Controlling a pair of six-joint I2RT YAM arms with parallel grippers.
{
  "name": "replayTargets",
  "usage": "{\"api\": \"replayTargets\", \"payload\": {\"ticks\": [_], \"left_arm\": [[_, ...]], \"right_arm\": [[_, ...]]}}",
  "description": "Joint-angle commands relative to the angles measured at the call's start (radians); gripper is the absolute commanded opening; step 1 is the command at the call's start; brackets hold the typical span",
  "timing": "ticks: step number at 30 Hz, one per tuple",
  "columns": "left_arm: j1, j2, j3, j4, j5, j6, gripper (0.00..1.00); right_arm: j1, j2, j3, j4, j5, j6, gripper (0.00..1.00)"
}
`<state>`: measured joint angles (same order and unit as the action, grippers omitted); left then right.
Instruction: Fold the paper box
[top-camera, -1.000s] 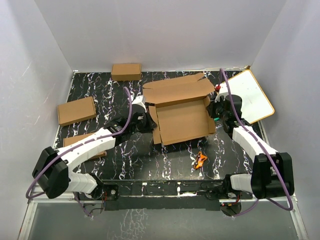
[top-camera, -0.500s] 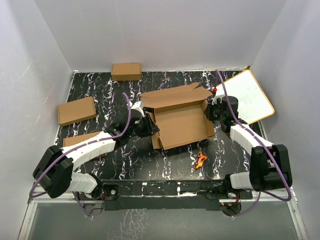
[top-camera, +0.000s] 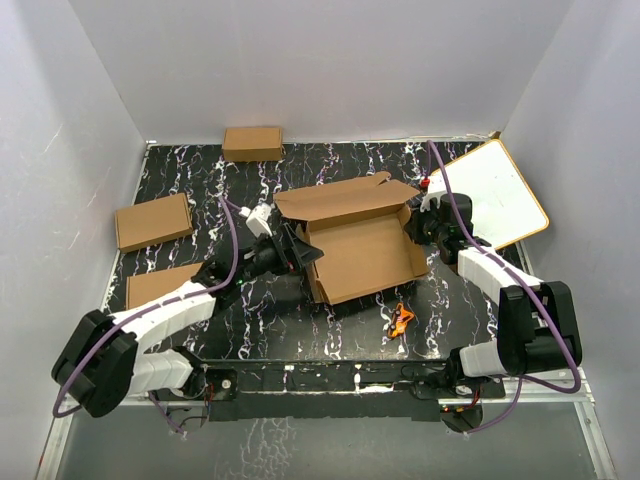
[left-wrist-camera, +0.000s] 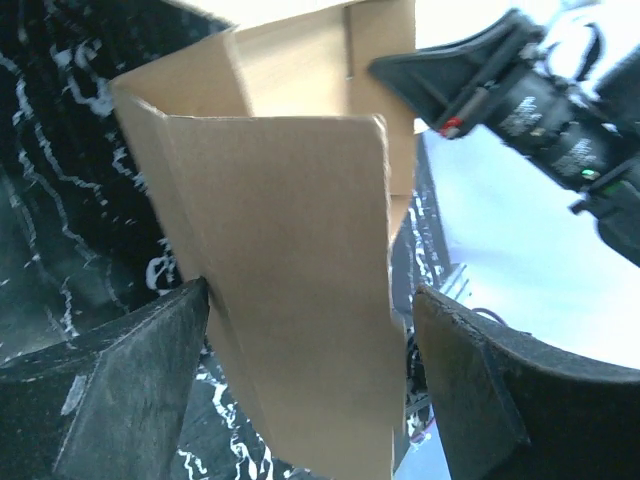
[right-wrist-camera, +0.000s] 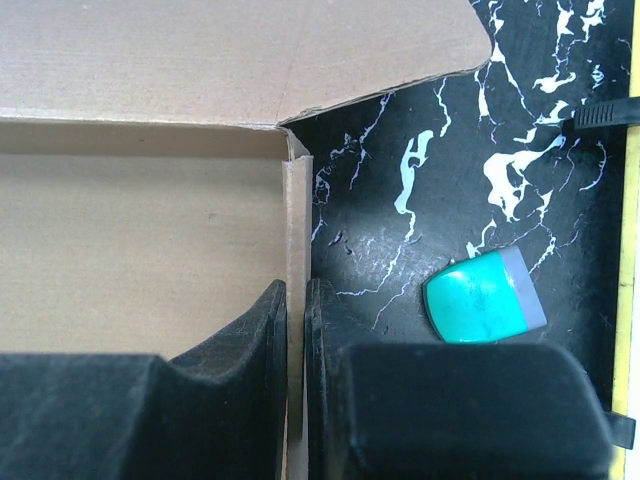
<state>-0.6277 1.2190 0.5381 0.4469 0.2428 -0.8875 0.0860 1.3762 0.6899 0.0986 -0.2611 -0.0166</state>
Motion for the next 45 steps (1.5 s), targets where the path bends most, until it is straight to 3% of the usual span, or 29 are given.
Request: {"api": "replayTargets", "payload": {"ticks": [1,9,18,26,32,37,41,45], "left_arm": [[0.011,-0.078,-0.033,0.154,0.064,-0.018,0.81],[0.030,-0.053,-0.130,0.329,0.101,-0.109,0.81],[0.053,-0.011,-0.180,0.459,0.092,-0.177,0.71],[0.062,0.038,-0.210,0.539,0.095,-0.209,0.50],[0.067,0.088,-0.196,0.501,0.097,-0.205,0.08],[0.067,0.092,-0.157,0.345,0.078,-0.151,0.07],[0.067,0.090,-0.129,0.252,0.071,-0.111,0.16],[0.068,0.121,-0.125,0.281,0.100,-0.114,0.30]], "right_arm": [[0.004,-0.002,0.020,0.078,-0.016,0.015,0.08],[0.003,0.003,0.022,0.076,-0.021,0.015,0.08],[0.004,0.012,0.025,0.069,-0.026,0.016,0.08],[0.004,0.012,0.026,0.068,-0.028,0.015,0.08],[0.004,0.009,0.026,0.066,-0.027,0.014,0.08],[0.004,0.009,0.026,0.066,-0.028,0.015,0.08],[0.003,0.009,0.026,0.067,-0.029,0.015,0.08],[0.004,0.010,0.026,0.068,-0.030,0.016,0.08]]}}
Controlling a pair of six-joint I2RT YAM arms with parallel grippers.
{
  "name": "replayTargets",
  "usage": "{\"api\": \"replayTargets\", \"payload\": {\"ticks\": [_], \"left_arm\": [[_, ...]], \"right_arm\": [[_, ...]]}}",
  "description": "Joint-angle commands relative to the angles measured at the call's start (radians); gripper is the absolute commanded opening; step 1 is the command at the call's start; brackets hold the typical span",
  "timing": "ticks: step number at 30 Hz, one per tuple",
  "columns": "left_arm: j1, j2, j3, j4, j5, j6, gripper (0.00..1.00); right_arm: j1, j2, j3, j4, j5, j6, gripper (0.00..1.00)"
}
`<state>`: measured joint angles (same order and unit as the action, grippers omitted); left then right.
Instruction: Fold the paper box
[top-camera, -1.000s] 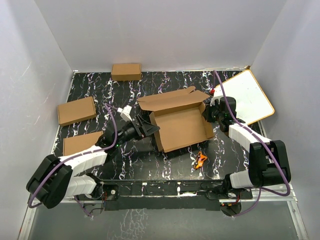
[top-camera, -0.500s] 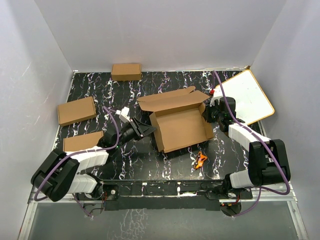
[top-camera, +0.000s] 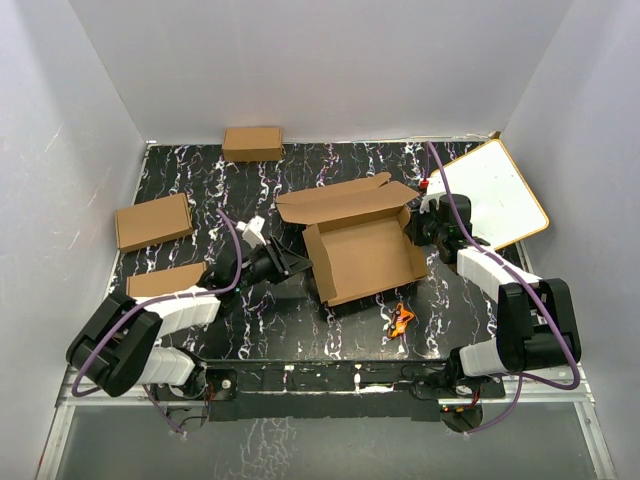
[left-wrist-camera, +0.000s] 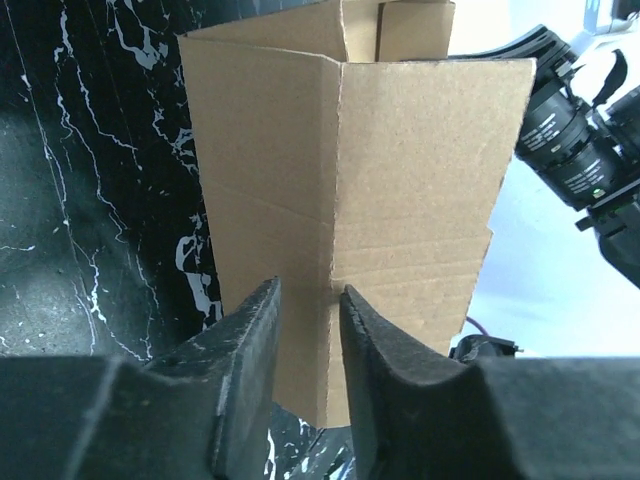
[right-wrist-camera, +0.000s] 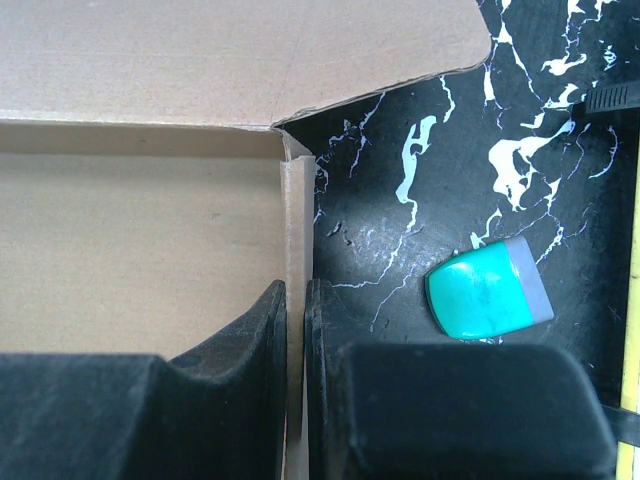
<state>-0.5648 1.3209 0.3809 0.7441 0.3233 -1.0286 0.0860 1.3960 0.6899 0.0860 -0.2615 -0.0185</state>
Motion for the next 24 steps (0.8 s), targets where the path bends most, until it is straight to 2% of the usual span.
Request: {"api": "replayTargets", "payload": {"ticks": [1,5,11,24], "left_arm": [[0.006,0.030,0.031,0.003,0.028,0.023,0.33],[0.005,0.074,0.037,0.061,0.054,0.006,0.42],[0.004,0.086,0.079,0.000,0.039,0.018,0.56],[-0.058,0.103,0.189,-0.253,-0.095,0.025,0.59]], "right_arm": [[0.003,-0.011,0.026,0.080,-0.030,0.017,0.08],[0.004,-0.013,0.025,0.079,-0.031,0.017,0.08],[0.004,-0.012,0.025,0.080,-0.032,0.015,0.08],[0.004,-0.012,0.025,0.082,-0.041,0.017,0.08]]}}
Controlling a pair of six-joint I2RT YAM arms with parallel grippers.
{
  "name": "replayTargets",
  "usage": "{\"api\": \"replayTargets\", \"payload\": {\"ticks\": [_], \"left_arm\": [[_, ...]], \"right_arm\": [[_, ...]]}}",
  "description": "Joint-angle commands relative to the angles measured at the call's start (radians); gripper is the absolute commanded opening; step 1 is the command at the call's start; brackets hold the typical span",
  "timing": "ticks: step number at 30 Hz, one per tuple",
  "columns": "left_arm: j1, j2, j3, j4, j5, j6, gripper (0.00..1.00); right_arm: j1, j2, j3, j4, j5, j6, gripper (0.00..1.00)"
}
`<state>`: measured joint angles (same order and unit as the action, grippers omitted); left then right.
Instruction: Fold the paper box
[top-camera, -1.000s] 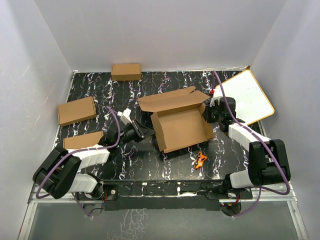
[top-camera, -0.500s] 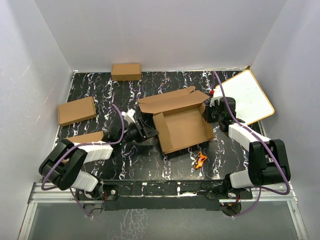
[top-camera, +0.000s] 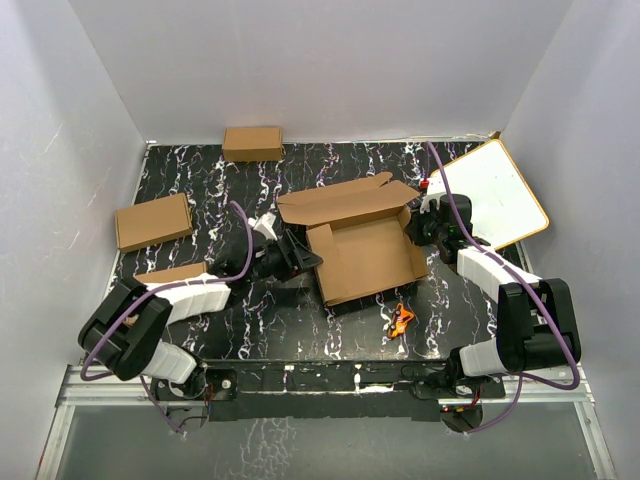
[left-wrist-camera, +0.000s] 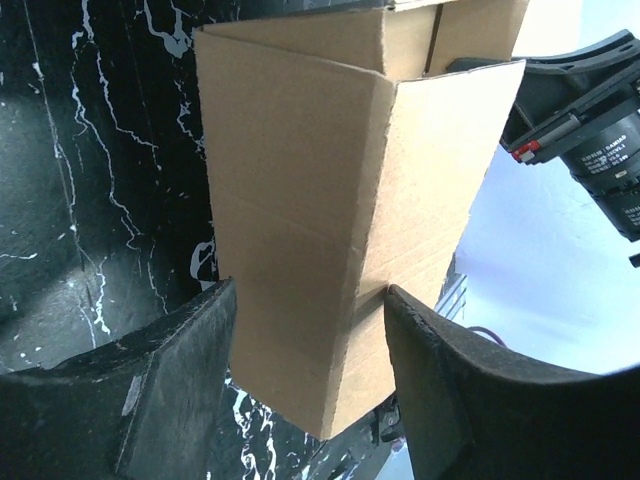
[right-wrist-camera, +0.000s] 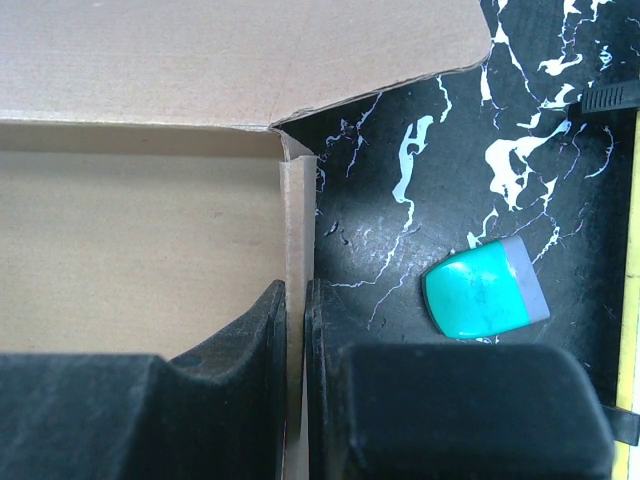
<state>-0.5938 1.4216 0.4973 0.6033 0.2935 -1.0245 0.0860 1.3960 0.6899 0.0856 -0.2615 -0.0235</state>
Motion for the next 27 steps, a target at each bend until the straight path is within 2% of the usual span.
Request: {"api": "replayTargets", "payload": {"ticks": [1,15,20,24,27], "left_arm": [[-0.036,0.005,0.087,-0.139,-0.076,0.026,0.59],[-0.163,0.151,0.409,-0.698,-0.368,0.099,0.53],[-0.194,0.223,0.512,-0.841,-0.460,0.134,0.47],[-0.206,0.255,0.569,-0.933,-0.526,0.161,0.34],[-0.214,0.274,0.600,-0.983,-0.561,0.177,0.17]], "right_arm": [[0.004,-0.012,0.025,0.082,-0.041,0.022,0.08],[0.003,-0.014,0.025,0.082,-0.045,0.022,0.08],[0.004,-0.017,0.024,0.083,-0.050,0.023,0.08],[0.004,-0.018,0.023,0.084,-0.053,0.023,0.08],[0.004,-0.018,0.023,0.085,-0.054,0.023,0.08]]}}
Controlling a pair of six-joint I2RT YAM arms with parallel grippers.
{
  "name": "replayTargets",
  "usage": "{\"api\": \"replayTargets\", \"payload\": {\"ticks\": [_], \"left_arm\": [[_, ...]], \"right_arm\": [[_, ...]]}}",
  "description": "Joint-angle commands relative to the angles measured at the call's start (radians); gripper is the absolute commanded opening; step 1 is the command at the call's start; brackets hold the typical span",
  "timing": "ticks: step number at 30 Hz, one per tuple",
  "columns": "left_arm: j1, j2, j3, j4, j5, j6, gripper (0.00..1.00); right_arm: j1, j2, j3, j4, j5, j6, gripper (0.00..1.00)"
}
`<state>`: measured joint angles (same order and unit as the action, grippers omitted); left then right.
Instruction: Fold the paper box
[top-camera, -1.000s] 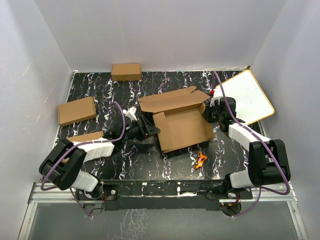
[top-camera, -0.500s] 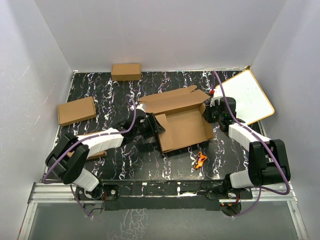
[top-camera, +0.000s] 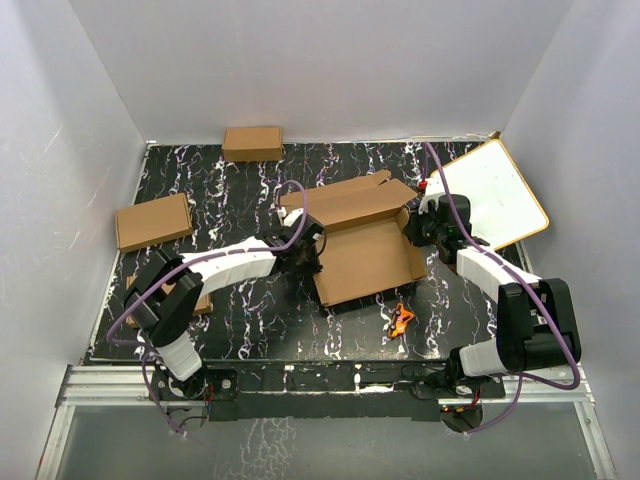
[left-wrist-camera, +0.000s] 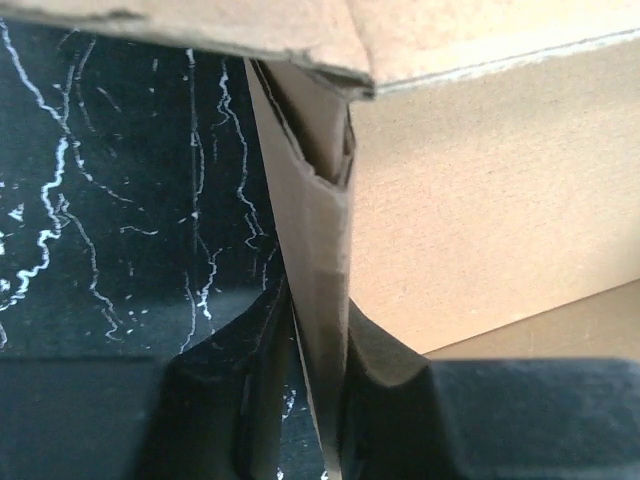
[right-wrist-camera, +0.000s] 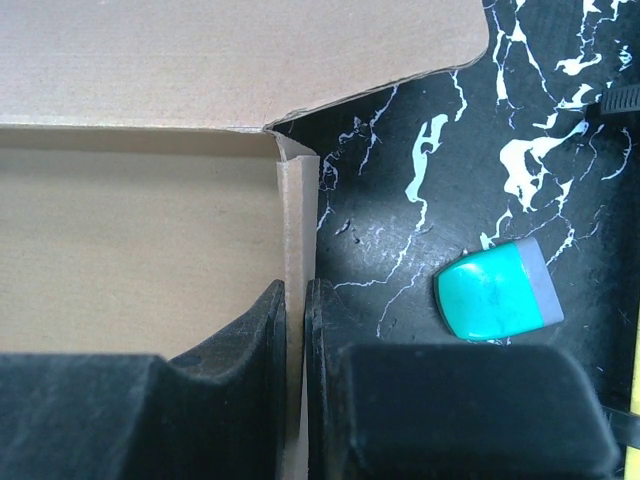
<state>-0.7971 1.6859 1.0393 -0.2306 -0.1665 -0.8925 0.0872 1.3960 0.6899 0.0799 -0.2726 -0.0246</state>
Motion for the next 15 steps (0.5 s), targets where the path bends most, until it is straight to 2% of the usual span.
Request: {"api": "replayTargets", "payload": {"ticks": [1,2,3,13,14,15], "left_arm": [[-0.015,0.018,0.068,-0.166,-0.112,0.051,0.11],[-0.018,0.026,0.080,-0.182,-0.123,0.054,0.08],[-0.021,0.033,0.091,-0.199,-0.134,0.058,0.00],[-0.062,0.121,0.208,-0.325,-0.237,0.074,0.00],[-0.063,0.128,0.214,-0.325,-0.233,0.073,0.02],[-0.063,0.131,0.218,-0.324,-0.226,0.069,0.11]], "right_arm": [[0.003,-0.018,0.023,0.090,-0.043,0.025,0.08],[0.003,-0.019,0.023,0.089,-0.043,0.025,0.08],[0.002,-0.020,0.022,0.090,-0.042,0.025,0.08],[0.005,-0.020,0.020,0.092,-0.046,0.025,0.08],[0.004,-0.020,0.019,0.093,-0.049,0.025,0.08],[0.004,-0.021,0.018,0.092,-0.051,0.025,0.08]]}}
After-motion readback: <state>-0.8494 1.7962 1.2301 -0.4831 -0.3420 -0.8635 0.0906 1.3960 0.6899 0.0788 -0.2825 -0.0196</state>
